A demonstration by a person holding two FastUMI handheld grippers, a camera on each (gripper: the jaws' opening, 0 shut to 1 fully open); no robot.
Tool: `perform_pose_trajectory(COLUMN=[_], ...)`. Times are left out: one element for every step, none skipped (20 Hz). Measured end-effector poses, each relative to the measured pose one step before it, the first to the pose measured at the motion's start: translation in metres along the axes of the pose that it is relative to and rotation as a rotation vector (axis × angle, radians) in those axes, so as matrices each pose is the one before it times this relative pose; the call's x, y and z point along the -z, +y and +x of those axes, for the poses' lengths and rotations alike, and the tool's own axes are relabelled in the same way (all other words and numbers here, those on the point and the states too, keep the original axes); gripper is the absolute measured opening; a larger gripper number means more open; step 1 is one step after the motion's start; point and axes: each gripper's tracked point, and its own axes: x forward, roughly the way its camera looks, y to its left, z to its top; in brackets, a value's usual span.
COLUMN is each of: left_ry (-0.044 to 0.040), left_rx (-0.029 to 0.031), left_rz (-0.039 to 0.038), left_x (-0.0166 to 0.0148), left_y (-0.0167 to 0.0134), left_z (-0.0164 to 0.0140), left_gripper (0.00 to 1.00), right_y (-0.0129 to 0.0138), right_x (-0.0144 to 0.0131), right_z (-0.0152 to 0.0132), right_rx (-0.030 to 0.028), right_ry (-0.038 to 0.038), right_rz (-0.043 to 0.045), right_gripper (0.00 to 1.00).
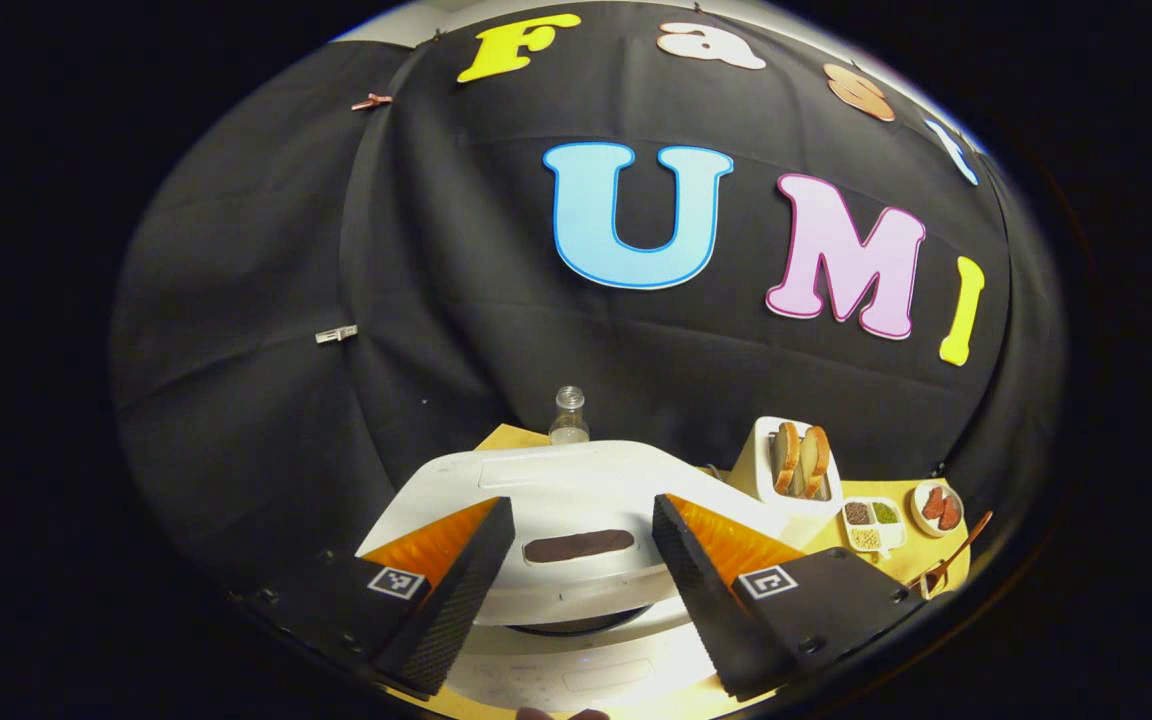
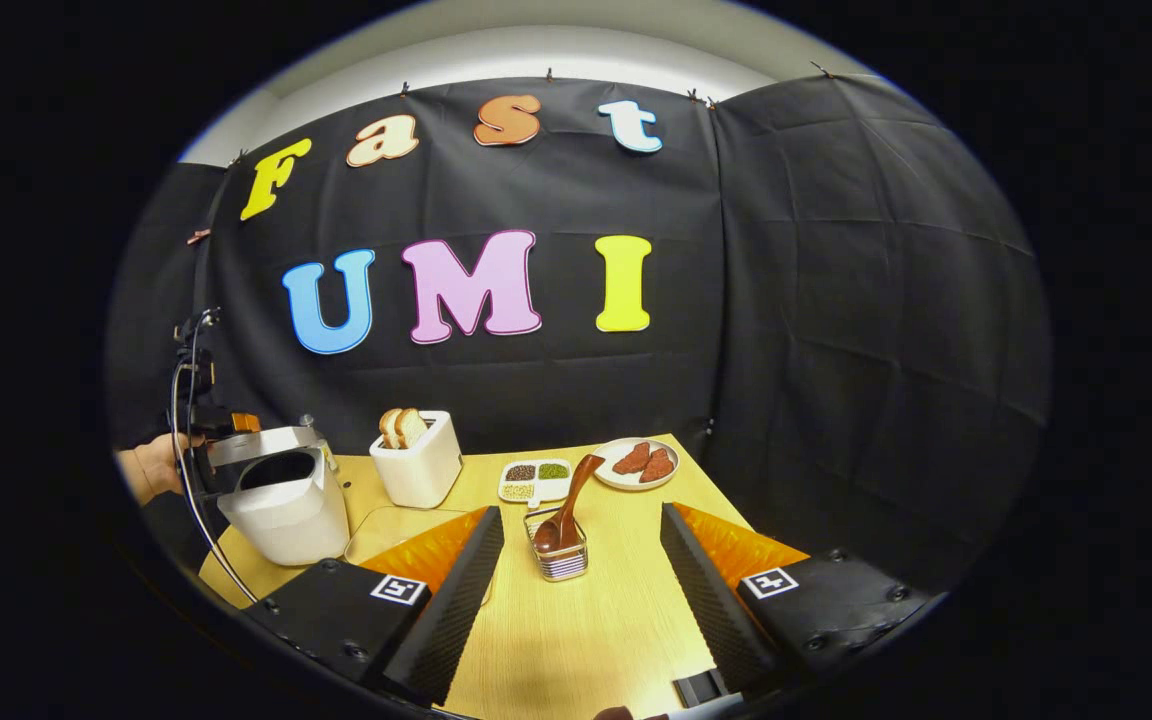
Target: Close the left gripper, press the button to open the rice cooker; take a wooden spoon from the chopstick holder with the right hand, scoop a spoonful of rice and pour it into the rice cooker, then put the wooden spoon back into the chopstick holder.
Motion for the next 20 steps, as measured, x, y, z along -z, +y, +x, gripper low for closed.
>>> perform_pose_trajectory(left_ry=[0.00931, 0.00991, 0.01130, 0.00663, 0.00264, 0.00712, 0.01694, 0.01986, 0.01978, 0.01834, 0.01568, 0.01347, 0.00571, 0.00693, -0.01208, 0.00076, -0.00479, -0.00196, -0.00202, -0.00018], left_rx=[-0.00941, -0.00697, -0.00879, -0.01023, -0.01096, -0.00598, -0.00249, 0.00017, 0.00258, 0.00304, 0.00321, 0.00107, -0.00151, -0.00265, -0.00332, -0.00419, -0.00502, -0.00330, -0.00077, 0.00019], left_rz=[-0.00363, -0.00725, -0.00446, 0.00517, 0.01065, 0.00151, -0.00513, -0.00639, 0.00503, 0.01300, 0.01286, 0.00688, 0.00434, 0.00480, 0.00118, -0.00329, -0.00572, -0.00720, -0.00202, 0.00029], left_x=[0.00292, 0.00335, 0.00499, 0.00300, 0.00426, 0.00435, 0.00680, 0.00826, 0.00908, 0.00904, 0.00990, 0.00844, 0.00437, 0.00349, -0.00047, 0.00141, 0.00007, -0.00034, 0.00043, 0.00071], left_y=[0.00013, -0.00020, 0.00023, 0.00132, 0.00106, -0.00035, -0.00031, -0.00053, -0.00102, -0.00066, -0.00111, 0.00008, -0.00036, -0.00036, 0.00003, -0.00005, 0.00105, 0.00035, -0.00124, -0.00018], left_z=[0.00003, 0.00037, -0.00058, -0.00008, -0.00025, 0.00066, 0.00030, 0.00065, 0.00154, 0.00234, 0.00133, 0.00248, 0.00073, 0.00145, 0.00037, 0.00229, -0.00059, 0.00096, 0.00042, 0.00056], left_gripper=[0.98, 0.98, 0.99, 0.99, 0.99, 1.00, 1.00, 1.00, 1.00, 1.00, 1.00, 1.00, 1.00, 1.00, 1.00, 1.00, 1.00, 1.00, 1.00, 1.00], right_y=[0.00048, 0.00095, 0.00161, 0.00107, 0.00107, 0.00087, 0.00061, 0.00012, -0.00031, 0.00031, -0.00015, -0.00028, 0.00051, 0.00013, 0.00030, 0.00023, 0.00078, 0.00051, 0.00053, 0.00120], right_x=[0.00245, 0.00140, 0.00076, 0.00095, 0.00097, 0.00042, -0.00004, 0.00065, 0.00068, 0.00146, 0.00151, 0.00119, 0.00132, 0.00178, 0.00084, 0.00116, 0.00064, 0.00029, 0.00035, -0.00023], right_z=[0.00125, 0.00083, 0.00092, 0.00069, 0.00129, 0.00007, 0.00039, 0.00084, 0.00012, 0.00034, 0.00010, -0.00018, -0.00041, -0.00068, 0.00003, -0.00025, -0.00082, -0.00024, -0.00094, -0.00056], right_rx=[-0.00050, -0.00201, -0.00282, -0.00354, -0.00364, -0.00307, -0.00286, -0.00049, -0.00112, -0.00274, -0.00258, -0.00260, -0.00229, -0.00154, -0.00113, -0.00107, -0.00305, -0.00036, -0.00141, -0.00203], right_ry=[0.00655, 0.00511, 0.00131, 0.00201, 0.00196, 0.00212, -0.00023, 0.00016, 0.00280, 0.00435, 0.00439, 0.00459, 0.00377, 0.00323, 0.00250, 0.00310, 0.00142, 0.00111, 0.00066, -0.00168], right_rz=[0.00652, 0.00626, 0.00423, 0.00082, -0.00134, -0.00176, -0.00128, -0.00006, 0.00278, 0.00414, 0.00290, 0.00138, -0.00126, -0.00368, -0.00516, -0.00446, -0.00340, -0.00105, 0.00135, 0.00279], right_gripper=[0.98, 0.98, 0.98, 0.98, 0.98, 0.99, 0.98, 0.98, 0.99, 0.98, 0.98, 0.98, 0.98, 0.99, 0.99, 0.99, 0.99, 0.99, 0.99, 0.99])
